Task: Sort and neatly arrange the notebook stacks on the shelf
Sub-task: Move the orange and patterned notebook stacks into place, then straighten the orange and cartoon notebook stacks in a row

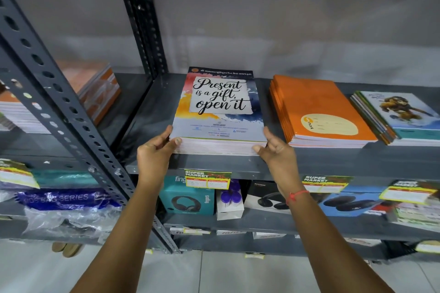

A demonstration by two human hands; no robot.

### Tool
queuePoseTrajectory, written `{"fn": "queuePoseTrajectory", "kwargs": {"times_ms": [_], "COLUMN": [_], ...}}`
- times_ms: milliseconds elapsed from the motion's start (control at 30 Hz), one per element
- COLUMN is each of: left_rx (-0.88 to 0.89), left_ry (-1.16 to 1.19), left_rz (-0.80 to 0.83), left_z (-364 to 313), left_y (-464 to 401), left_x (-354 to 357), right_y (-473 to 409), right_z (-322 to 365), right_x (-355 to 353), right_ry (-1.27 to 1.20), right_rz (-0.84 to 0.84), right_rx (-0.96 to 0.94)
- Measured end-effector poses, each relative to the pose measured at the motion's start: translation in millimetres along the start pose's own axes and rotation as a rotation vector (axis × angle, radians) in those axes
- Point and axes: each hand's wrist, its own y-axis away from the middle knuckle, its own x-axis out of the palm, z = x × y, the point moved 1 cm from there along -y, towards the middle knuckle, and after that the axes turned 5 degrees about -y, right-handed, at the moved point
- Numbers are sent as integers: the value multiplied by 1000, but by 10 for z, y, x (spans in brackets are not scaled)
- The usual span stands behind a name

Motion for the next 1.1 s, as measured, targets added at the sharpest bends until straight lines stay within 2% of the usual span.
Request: {"fn": "queuePoseTrajectory", "kwargs": {"times_ms": [33,100,167,200,267,333,433,500,600,700,933,1100], "left_rx": [55,332,618,694,705,576,355,179,-13,6,57,35], "left_ry": [-108,-349,-370,-364,-333,-271,-263,-194,-42,-24,18,100], "left_rz": [-69,-153,-33,54,185,272,331,302,235,239,236,239], "left_z": [-66,-257,-437,-494,-545,-522,-421,-391,-375,-342,-289,-164], "left_y": [72,302,546,667,874,982,1049,1003,895,882,877,857], "left_x": [61,234,584,819,1262,1599,2053,2242,2442,2525,2489,2413], "right_y": [28,123,205,229,227,159,-10,-175,-425,-513,-469,-467], "right_z": [16,71,168,216,315,356,334,301,274,176,78,-39], "right_x": [-75,-222,-458,-637,-1013,-1367,-1837,-1985,-2121,-2156,-2318,-2403], "right_ry": [-2,45,109,101,10,-73,-35,44,-59,-93,-66,-86], "right_rz": [-12,-139,-351,-445,-602,-702,-606,-495,-394,-319,9,37], "right_rx": [-13,-117,-294,-355,-431,-426,-222,-92,49,88,16,-24]}}
